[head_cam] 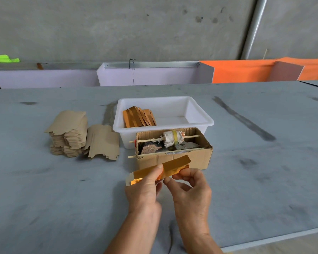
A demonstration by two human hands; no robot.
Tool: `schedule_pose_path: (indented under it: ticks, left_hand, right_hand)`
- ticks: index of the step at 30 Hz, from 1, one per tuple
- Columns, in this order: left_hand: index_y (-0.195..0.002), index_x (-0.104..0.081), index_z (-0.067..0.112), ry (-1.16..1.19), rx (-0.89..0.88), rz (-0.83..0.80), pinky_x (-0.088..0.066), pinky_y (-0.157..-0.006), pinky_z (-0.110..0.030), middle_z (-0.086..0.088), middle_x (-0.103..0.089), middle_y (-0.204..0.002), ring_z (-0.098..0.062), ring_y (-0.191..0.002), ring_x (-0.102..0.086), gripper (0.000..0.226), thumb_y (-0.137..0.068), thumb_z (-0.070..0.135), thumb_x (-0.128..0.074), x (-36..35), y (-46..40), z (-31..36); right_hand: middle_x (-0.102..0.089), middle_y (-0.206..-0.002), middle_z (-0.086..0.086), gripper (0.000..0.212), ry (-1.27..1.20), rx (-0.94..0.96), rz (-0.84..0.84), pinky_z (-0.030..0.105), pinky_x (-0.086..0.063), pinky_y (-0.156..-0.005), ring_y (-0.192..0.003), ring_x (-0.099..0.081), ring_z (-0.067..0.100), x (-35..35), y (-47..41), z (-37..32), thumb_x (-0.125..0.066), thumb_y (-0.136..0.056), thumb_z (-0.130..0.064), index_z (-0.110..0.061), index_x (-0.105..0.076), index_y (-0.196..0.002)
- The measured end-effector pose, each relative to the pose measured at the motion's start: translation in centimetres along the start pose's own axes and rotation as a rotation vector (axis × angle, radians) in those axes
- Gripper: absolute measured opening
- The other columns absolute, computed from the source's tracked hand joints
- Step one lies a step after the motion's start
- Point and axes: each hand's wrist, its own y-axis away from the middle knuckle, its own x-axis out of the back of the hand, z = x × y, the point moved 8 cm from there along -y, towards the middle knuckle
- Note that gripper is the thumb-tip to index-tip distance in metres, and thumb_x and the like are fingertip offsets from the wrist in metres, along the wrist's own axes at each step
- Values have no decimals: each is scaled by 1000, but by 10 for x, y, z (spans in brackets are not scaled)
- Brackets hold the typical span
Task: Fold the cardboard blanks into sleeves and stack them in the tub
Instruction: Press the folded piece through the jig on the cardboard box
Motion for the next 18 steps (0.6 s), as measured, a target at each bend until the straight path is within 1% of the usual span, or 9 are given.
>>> schedule_pose_path:
  ticks: [2, 4, 6, 8, 10, 12, 14, 16, 18]
  left_hand:
    - [-123, -56, 1, -3, 14, 0, -46, -53, -23, -17, -65, -115, -20, -80, -62, 61, -68, 7, -80, -2, 0, -1]
    - [-121, -58, 0, -7, 4, -4, -47, -52, -23, -17, -67, -112, -17, -73, -61, 58, -67, 5, -80, -5, 2, 0]
    - [-120, -59, 1, -9, 1, -11, -46, -52, -23, -15, -68, -108, -17, -71, -61, 57, -67, 5, -80, -6, 4, 0]
    - [-119, -59, 2, -10, -7, -14, -46, -57, -25, -14, -68, -106, -18, -75, -61, 57, -66, 5, -81, -6, 6, -1]
    - [-119, -59, 2, -11, -10, -20, -47, -60, -26, -14, -67, -109, -20, -81, -62, 59, -65, 7, -82, -7, 8, -1]
    - [-117, -60, 3, -8, -5, -30, -48, -63, -28, -14, -68, -109, -24, -90, -64, 58, -64, 9, -82, -7, 9, -2]
    - [-112, -63, 4, -21, -5, -32, -50, -68, -31, -13, -69, -103, -25, -93, -65, 51, -64, 10, -82, -7, 10, -2]
    - [-103, -65, 6, -34, -17, -43, -49, -66, -30, -10, -69, -92, -20, -78, -63, 40, -66, 7, -81, -8, 11, 0]
    - [-93, -66, 9, -38, -18, -72, -46, -61, -28, -6, -67, -80, -15, -66, -59, 30, -67, 4, -79, -11, 13, 0]
  right_hand:
    - [-69, -75, -12, 31, -50, -4, 14, 17, -49, -53, -57, -66, 9, 1, 2, 0, -83, -67, -4, -18, -59, -81]
    - [-71, -70, -4, 32, -132, -31, 24, 16, -48, -54, -57, -66, 8, 3, 3, 2, -83, -66, -2, -14, -57, -81]
    - [-71, -66, 3, 33, -234, -75, 18, 14, -47, -52, -56, -65, 8, 3, 3, 3, -80, -67, 4, -10, -54, -81]
    - [-70, -63, 6, 32, -325, -127, 1, 12, -46, -50, -52, -63, 7, 1, 4, 3, -76, -69, 9, -6, -51, -83]
    - [-71, -64, 8, 32, -377, -180, -25, 12, -46, -50, -52, -62, 6, -1, 6, 4, -74, -71, 10, -5, -51, -88]
    - [-72, -69, 8, 31, -436, -254, -56, 17, -48, -57, -55, -62, 5, -4, 8, 9, -72, -75, 6, -7, -52, -94]
    - [-73, -78, 10, 29, -488, -344, -85, 26, -44, -67, -69, -63, 12, -7, 11, 16, -69, -79, 1, -10, -54, -101]
    - [-73, -83, 12, 20, -514, -393, -120, 29, -42, -70, -78, -62, 18, -10, 14, 17, -64, -81, -1, -9, -60, -99]
    - [-71, -79, 11, 11, -543, -404, -154, 26, -43, -67, -74, -62, 16, -13, 17, 16, -61, -81, 1, -7, -66, -87]
